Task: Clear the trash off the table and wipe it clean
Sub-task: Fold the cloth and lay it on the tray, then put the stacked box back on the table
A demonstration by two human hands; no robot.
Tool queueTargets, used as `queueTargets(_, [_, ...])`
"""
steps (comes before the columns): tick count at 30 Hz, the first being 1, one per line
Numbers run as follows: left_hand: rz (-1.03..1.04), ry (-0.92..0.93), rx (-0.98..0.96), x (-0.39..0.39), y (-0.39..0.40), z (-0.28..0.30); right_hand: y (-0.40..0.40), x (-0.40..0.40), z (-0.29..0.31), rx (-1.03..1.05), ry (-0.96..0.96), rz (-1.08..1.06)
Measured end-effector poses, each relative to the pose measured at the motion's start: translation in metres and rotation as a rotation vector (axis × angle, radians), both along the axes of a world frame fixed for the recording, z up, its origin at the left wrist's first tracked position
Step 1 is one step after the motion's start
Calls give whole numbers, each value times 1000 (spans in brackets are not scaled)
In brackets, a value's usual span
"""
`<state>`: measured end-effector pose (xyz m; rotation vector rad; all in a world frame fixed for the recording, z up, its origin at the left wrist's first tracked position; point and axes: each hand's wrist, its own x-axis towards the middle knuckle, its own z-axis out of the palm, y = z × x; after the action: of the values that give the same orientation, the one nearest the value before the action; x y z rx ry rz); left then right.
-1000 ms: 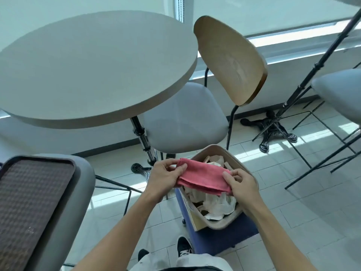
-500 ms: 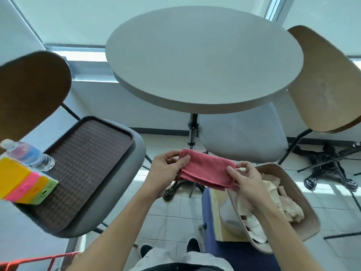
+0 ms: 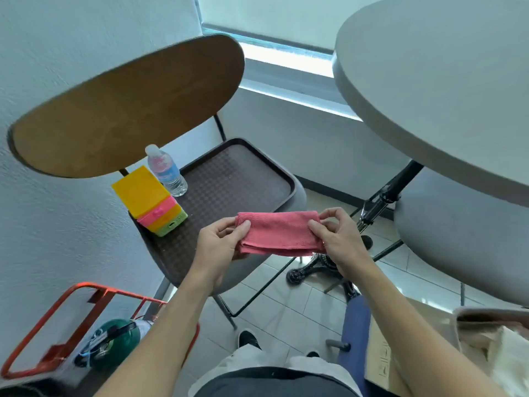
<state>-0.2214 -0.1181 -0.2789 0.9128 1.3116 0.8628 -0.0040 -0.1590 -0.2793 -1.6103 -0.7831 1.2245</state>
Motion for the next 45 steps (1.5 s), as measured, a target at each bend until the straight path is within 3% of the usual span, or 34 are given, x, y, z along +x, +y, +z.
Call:
queueTargets(6, [188,90,-35,-70,5,-26,48,-64,-26,27,-88,168])
queueTargets(15, [355,368,-66,-130,2,-70,109,-137,-67,14,-292,436])
queueTargets(19, [376,494,-92,-147,6,-98,125,-161,-88,-20,-337,516])
queueTargets(28, [355,824,-140,-138,20,-98,142,-174,-114,-97,-456,674])
queueTargets(33, [354,851,-164,-143,26,-99,158,-169,-112,-131,-601,795])
queueTargets(37, [486,763,-192,-155,35,-91,178,-176,-97,-104,-761,790])
queueTargets(39, [567,711,-157,-162,45,-87,188,-185,-88,-98,-712,768])
queueTargets(45, [648,503,-130,-166,80,-75,207,-214,-61,-131,-256,757])
